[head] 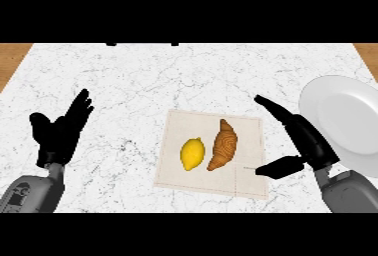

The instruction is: Pick the croissant from the placemat and place it in the plate

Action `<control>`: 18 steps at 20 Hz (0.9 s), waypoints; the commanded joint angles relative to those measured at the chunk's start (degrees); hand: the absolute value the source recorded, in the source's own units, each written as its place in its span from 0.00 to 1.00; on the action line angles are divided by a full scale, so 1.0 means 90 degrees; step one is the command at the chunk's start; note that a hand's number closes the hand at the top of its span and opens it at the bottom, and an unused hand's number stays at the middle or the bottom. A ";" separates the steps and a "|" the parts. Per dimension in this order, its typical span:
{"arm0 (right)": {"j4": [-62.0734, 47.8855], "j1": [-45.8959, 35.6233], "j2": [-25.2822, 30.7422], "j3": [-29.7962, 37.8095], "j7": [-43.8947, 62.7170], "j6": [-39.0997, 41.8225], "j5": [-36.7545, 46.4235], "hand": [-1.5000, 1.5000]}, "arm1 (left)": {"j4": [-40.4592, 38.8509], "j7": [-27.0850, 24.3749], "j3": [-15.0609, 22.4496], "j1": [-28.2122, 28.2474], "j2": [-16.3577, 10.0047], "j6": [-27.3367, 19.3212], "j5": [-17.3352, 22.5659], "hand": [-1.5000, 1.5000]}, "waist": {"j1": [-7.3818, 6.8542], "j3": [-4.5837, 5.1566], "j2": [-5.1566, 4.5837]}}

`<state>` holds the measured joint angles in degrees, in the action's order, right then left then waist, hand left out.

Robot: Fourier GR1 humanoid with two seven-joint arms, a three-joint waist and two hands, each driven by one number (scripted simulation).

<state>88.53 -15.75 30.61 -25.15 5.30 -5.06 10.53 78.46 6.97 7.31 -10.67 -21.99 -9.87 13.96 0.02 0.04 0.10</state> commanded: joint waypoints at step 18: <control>-0.0151 -0.0826 -0.0951 -0.0841 0.2881 0.2311 0.1808 0.00 | -0.0025 0.0081 -0.0564 -0.0081 0.0220 0.0521 -0.0155 0.50 | -0.0010 -0.0003 -0.0007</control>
<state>87.04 -24.70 24.84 -31.01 28.73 14.23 23.14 77.75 6.43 3.79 -10.23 -20.16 -6.56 11.87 -0.17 0.03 0.02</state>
